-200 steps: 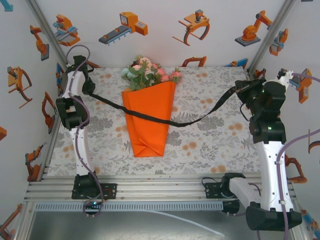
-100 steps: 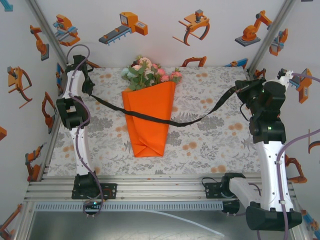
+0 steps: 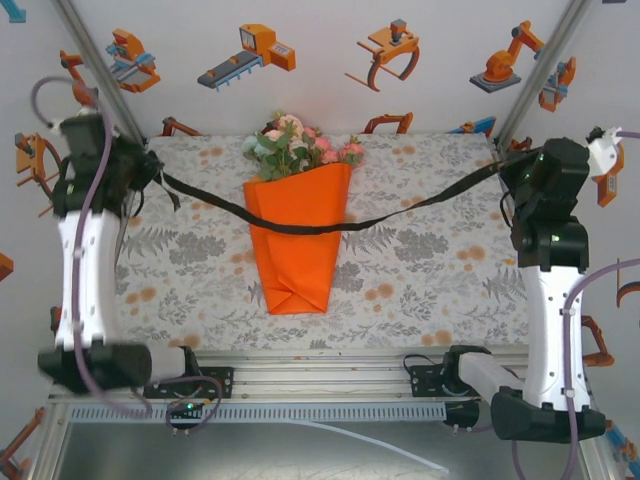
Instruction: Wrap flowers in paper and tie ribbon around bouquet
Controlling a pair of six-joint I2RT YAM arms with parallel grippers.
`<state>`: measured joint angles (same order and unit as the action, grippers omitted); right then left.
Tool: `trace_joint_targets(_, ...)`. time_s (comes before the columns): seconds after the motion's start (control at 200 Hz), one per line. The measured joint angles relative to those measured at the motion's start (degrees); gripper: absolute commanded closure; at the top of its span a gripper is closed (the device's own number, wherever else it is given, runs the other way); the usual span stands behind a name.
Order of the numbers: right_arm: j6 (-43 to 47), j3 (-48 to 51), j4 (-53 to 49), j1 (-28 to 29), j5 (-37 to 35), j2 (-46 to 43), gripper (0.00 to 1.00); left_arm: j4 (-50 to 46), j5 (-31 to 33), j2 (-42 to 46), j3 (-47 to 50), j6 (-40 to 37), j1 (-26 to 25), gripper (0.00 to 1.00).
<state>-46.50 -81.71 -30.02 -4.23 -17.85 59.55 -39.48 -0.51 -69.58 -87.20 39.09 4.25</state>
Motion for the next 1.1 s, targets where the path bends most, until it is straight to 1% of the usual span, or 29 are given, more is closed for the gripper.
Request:
trace_joint_targets(0.065,0.0,0.1,-2.9,-1.8,-2.8,-0.2,1.00,-0.6,-0.5,8.6,4.5,1.3,0.2,1.00)
trace_joint_targets(0.195,0.3,3.1,-7.5,-2.8,-8.7,-3.4,1.00,-5.3,1.0,21.0,12.3,4.1,0.2,1.00)
trace_joint_targets(0.29,1.6,6.4,-10.6,-2.8,-15.2,-8.0,1.00,-10.7,4.5,29.7,17.2,6.5,0.3,1.00)
trace_joint_targets(0.385,3.2,9.7,-12.5,-2.9,-23.6,-13.5,1.00,-15.8,9.1,38.4,20.4,9.2,0.3,1.00)
trace_joint_targets(0.491,3.6,12.5,-13.7,-2.9,-30.5,-17.6,1.00,-19.3,14.9,43.9,24.8,12.2,0.3,0.97)
trace_joint_targets(0.571,2.9,15.3,-14.3,-3.0,-32.9,-18.2,1.00,-20.0,17.9,44.0,29.8,14.4,0.3,0.96)
trace_joint_targets(0.696,0.3,21.1,-15.0,-3.0,-32.4,-15.6,1.00,-19.4,21.3,40.0,36.9,17.2,0.3,0.97)
trace_joint_targets(0.776,-1.8,25.1,-15.1,-3.0,-30.7,-13.3,1.00,-17.8,23.5,36.6,39.5,18.5,0.7,0.98)
trace_joint_targets(0.886,-4.0,31.2,-13.2,-3.0,-26.0,-11.0,1.00,-13.2,25.9,32.8,42.1,19.9,2.1,1.00)
trace_joint_targets(0.996,-5.3,34.8,-11.2,-3.0,-22.3,-9.6,1.00,-4.9,25.3,28.8,46.0,20.4,5.3,1.00)
trace_joint_targets(1.096,-6.2,35.9,-9.2,-3.0,-19.9,-7.6,1.00,2.1,21.9,22.6,49.1,21.0,10.6,1.00)
